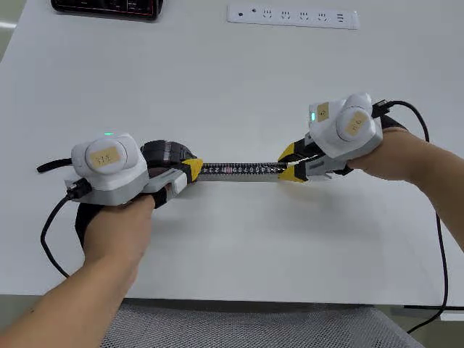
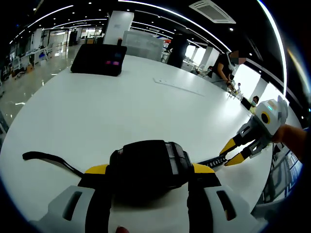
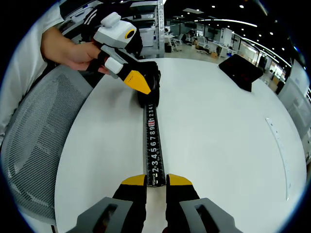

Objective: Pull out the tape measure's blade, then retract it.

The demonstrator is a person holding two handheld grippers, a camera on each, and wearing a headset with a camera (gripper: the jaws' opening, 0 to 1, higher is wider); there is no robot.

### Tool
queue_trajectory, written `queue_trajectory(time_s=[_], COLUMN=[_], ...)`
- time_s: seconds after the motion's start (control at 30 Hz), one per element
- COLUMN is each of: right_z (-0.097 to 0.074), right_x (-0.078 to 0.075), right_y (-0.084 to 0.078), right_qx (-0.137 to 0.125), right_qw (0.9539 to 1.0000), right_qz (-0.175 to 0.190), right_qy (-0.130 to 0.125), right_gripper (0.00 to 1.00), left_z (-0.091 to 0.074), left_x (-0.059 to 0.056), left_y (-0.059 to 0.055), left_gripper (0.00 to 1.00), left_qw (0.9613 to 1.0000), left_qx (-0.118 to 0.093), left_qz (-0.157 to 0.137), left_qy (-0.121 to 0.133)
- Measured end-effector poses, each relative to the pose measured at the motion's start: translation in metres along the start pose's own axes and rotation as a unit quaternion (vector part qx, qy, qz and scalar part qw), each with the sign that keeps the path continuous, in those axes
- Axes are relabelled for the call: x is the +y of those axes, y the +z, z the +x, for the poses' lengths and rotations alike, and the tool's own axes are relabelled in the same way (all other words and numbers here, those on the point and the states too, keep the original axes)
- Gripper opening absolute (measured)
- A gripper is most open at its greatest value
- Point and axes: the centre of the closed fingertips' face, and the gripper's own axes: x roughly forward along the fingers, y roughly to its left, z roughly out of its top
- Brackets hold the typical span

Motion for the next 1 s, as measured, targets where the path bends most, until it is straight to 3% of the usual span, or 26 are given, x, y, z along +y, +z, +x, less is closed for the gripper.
queue_trajectory(time_s=[1.0], right_z=[0.035], right_x=[0.005], right_y=[0.045], right_qx=[-0.043], right_qw=[0.9989], right_qz=[-0.005], right_qy=[0.017], right_gripper=[0.11], left_z=[0.001], left_x=[0.0], left_y=[0.0], left_gripper=[0.59], left_qw=[1.0], left_qx=[-0.001], left_qz=[-0.006], left_qy=[-0.003])
